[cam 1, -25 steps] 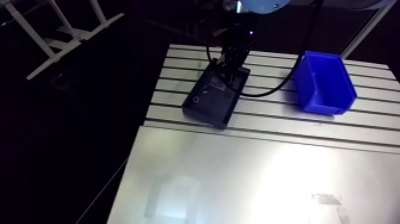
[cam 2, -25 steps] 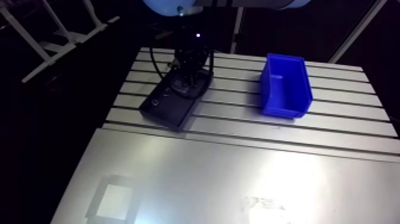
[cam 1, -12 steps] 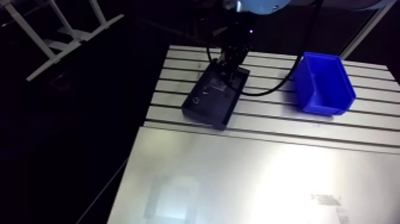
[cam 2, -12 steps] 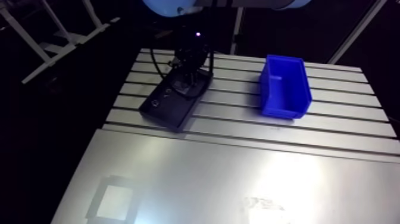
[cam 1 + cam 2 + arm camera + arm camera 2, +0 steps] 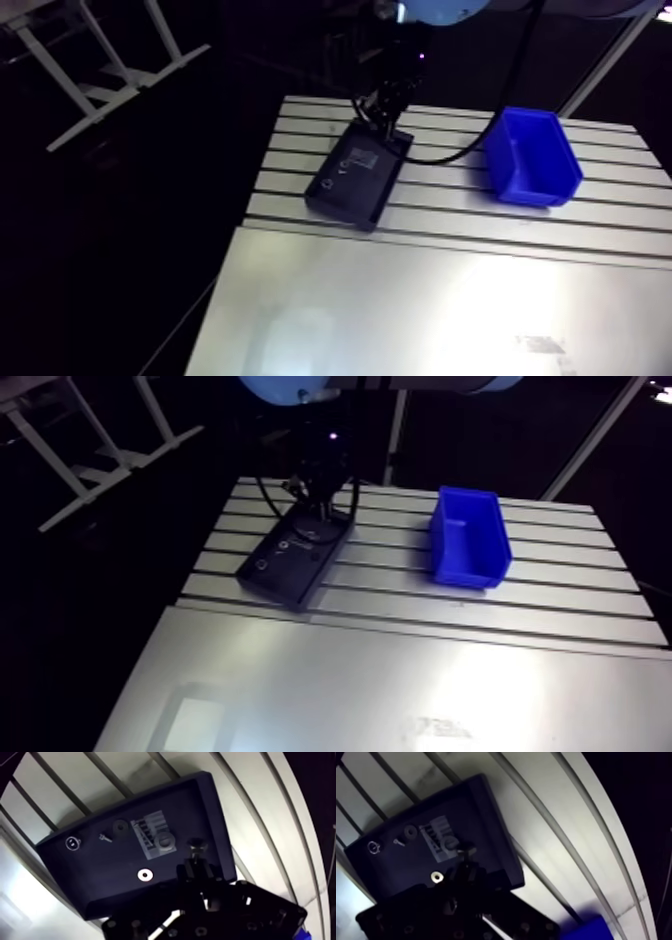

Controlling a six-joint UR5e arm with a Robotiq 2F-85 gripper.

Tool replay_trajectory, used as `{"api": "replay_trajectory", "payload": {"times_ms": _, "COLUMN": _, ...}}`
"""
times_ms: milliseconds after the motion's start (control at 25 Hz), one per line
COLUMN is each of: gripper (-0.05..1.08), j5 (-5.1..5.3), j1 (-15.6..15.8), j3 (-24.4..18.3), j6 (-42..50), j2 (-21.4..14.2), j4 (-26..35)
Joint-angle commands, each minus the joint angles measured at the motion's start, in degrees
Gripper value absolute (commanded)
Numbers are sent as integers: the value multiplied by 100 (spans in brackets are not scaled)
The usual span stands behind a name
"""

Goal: Pick up the M10 bolt from the tray and put it into the blue bin.

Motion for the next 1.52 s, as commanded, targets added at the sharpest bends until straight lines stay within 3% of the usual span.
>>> {"api": "replay_trajectory", "payload": {"times_ms": 40, "gripper": 101, "j5": 2, "j1": -42, "j3": -1, "j6": -19, "j2": -315, "j4": 271}}
{"api": "replay_trajectory", "payload": {"times_ms": 240, "gripper": 101, "j5": 11, "j1": -112, "j3": -27, "j6": -98, "j2": -649, "j4": 605}}
{"api": "replay_trajectory", "payload": {"times_ms": 520, "gripper": 102, "j5": 20, "j1": -420, "j3": -176, "j6": -1056, "j2": -931, "j4": 834}}
{"api": "replay_trajectory", "payload": {"times_ms": 920, "gripper": 102, "j5": 29, "j1": -1185, "j3": -493, "j6": -3184, "j2": -1028, "j4": 1678}}
{"api": "replay_trajectory", "payload": {"times_ms": 1120, "gripper": 102, "j5": -15, "j1": -1492, "j3": -502, "j6": -4028, "j2": -1028, "j4": 1652}}
{"api": "replay_trajectory", "payload": {"times_ms": 1520, "gripper": 102, "j5": -68, "j1": -1985, "j3": -467, "j6": -4661, "j2": -957, "j4": 1572}}
